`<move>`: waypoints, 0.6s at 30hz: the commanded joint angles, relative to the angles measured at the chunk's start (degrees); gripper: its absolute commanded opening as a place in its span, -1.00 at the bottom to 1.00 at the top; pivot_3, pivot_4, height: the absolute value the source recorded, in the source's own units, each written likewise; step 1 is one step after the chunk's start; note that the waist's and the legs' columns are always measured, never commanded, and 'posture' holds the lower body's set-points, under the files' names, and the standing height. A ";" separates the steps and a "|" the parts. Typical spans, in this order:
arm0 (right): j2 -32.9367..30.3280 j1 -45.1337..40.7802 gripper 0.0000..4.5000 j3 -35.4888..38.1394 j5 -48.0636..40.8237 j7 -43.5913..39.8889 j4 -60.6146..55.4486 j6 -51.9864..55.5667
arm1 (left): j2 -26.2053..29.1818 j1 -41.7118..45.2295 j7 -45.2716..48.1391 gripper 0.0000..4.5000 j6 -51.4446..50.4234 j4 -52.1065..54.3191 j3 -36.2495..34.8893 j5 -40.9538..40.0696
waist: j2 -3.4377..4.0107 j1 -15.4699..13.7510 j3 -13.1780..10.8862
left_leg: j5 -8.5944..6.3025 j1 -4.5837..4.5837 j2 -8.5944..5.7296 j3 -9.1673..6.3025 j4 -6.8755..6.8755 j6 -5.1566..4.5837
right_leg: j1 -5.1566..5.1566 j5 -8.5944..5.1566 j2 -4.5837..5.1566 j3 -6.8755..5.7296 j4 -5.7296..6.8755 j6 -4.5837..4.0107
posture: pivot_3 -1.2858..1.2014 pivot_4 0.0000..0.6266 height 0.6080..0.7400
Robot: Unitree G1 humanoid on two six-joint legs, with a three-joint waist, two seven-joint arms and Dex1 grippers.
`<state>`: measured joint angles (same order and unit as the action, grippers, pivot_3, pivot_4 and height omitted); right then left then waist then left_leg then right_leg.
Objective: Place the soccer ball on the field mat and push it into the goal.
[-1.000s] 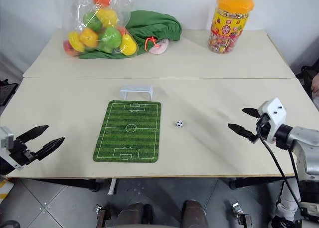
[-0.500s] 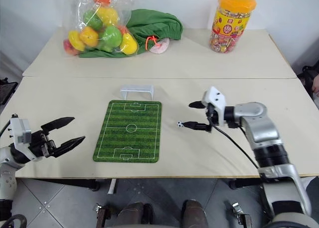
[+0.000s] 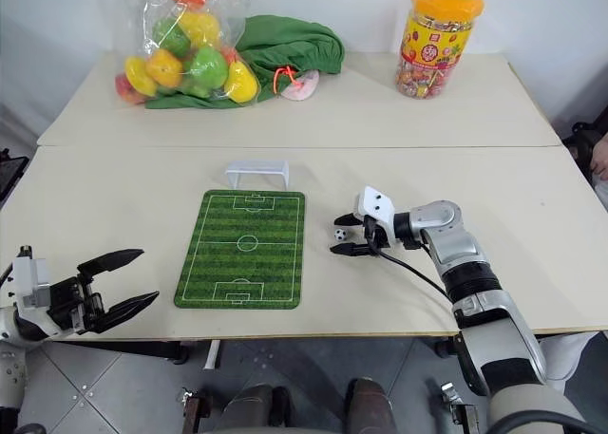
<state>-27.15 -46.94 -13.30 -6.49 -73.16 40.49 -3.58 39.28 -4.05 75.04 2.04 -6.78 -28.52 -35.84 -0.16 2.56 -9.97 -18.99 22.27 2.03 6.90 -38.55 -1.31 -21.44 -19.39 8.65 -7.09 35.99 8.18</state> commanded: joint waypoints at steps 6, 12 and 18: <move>0.22 -1.95 -0.62 1.92 -0.79 -1.35 -2.52 0.79 | 0.23 -0.84 1.00 1.00 1.49 1.01 -2.06 -1.97 | 0.00 0.66 0.00 | 0.00 0.02 0.05 0.00 -0.23 0.00 | 0.04 0.00 0.00 0.03 0.08 0.00 | 0.03 -0.52 1.00; 3.73 1.54 -0.62 -1.73 -5.11 0.89 -27.22 19.17 | 0.47 -0.62 3.72 1.00 5.21 -5.07 -2.98 -0.87 | 0.01 0.72 0.00 | 0.00 0.05 0.13 -0.02 -0.24 0.01 | -0.04 0.00 -0.04 0.02 0.18 0.00 | 0.03 -0.52 1.00; 14.55 3.90 -0.62 -10.54 -3.40 9.23 -39.32 31.01 | 0.24 0.05 5.66 1.00 7.85 -8.77 -3.42 -1.58 | -0.01 0.48 0.01 | -0.06 0.03 0.31 -0.05 -0.33 0.15 | -0.20 0.00 -0.12 -0.23 0.55 -0.01 | 0.03 -0.52 1.00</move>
<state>-13.34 -42.94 -23.73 -10.38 -66.58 3.10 25.43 39.23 -3.59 79.85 8.81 -15.24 -30.47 -36.38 -0.17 3.04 -9.96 -19.06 22.33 2.29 6.80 -38.91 -1.17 -21.62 -19.39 8.57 -7.31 36.54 8.17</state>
